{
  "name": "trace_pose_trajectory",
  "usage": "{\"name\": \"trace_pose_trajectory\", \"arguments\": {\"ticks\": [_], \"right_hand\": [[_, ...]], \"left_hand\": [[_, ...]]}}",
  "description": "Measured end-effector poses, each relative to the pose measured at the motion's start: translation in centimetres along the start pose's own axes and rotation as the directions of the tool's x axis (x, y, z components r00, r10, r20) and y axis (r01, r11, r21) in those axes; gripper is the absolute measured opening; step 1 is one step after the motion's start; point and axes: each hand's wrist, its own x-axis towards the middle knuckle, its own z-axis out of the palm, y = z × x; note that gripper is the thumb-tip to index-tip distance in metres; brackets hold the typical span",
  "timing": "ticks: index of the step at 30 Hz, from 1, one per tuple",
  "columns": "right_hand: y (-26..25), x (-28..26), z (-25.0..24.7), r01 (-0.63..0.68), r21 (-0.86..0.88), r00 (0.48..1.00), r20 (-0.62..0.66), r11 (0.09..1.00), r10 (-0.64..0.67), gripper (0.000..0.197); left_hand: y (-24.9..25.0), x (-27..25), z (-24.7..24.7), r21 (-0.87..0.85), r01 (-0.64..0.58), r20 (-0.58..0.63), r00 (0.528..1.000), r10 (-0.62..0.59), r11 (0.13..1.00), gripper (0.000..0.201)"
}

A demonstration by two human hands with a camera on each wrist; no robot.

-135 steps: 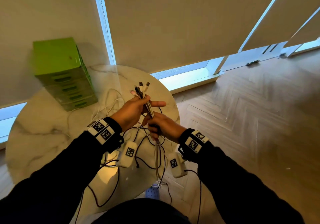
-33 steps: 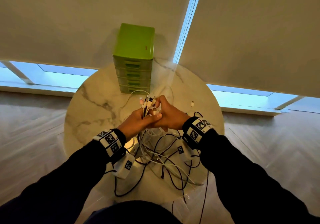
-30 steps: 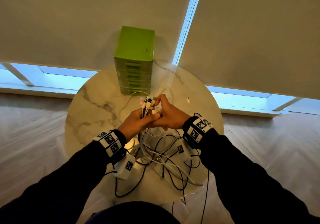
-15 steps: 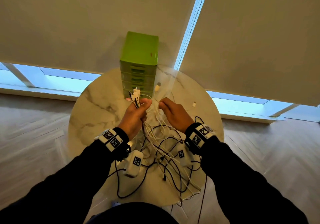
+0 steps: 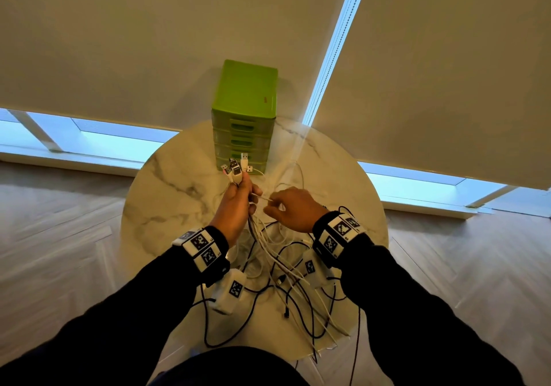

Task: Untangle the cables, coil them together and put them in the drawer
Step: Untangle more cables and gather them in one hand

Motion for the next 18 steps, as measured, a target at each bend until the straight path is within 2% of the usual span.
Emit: {"name": "trace_pose_trajectory", "arguments": {"ticks": [2,5,8,11,13,16,18], "right_hand": [[1.3,0.1,0.0,-0.104,-0.15,0.99,0.08,0.983,0.117,0.035],[4.6,-0.4,0.8,-0.224,-0.139,0.951,0.184,0.965,0.248,0.049],[7.9,-1.1,2.1,-0.27,-0.129,0.919,0.263,0.954,0.295,0.054],[9.1,-1.0,2.5,-0.209,-0.104,0.964,0.146,0.972,0.223,0.05],[8.4,-0.3,2.1,-0.207,-0.079,0.974,0.079,0.975,0.213,0.052],[6.6,1.2,1.0,-0.232,-0.046,0.972,-0.04,0.972,0.23,0.055],[5.2,2.1,0.3,-0.221,0.012,0.967,-0.129,0.975,0.221,0.055]], "left_hand": [[1.0,0.1,-0.4,-0.002,-0.023,-0.039,0.999,0.023,1.0,0.038],[3.3,0.6,-1.7,-0.188,-0.058,-0.042,0.998,0.051,0.98,0.043],[5.8,1.7,-3.7,-0.373,-0.063,-0.055,0.997,0.046,0.926,0.045],[6.8,2.8,-5.1,-0.357,-0.113,-0.105,0.991,0.081,0.927,0.044],[6.6,3.3,-5.1,-0.296,-0.132,-0.133,0.987,0.096,0.946,0.044],[5.3,3.0,-4.1,-0.112,-0.09,-0.075,0.994,0.082,0.99,0.043],[4.2,2.3,-2.7,0.067,-0.024,-0.022,0.999,0.025,0.997,0.043]]}}
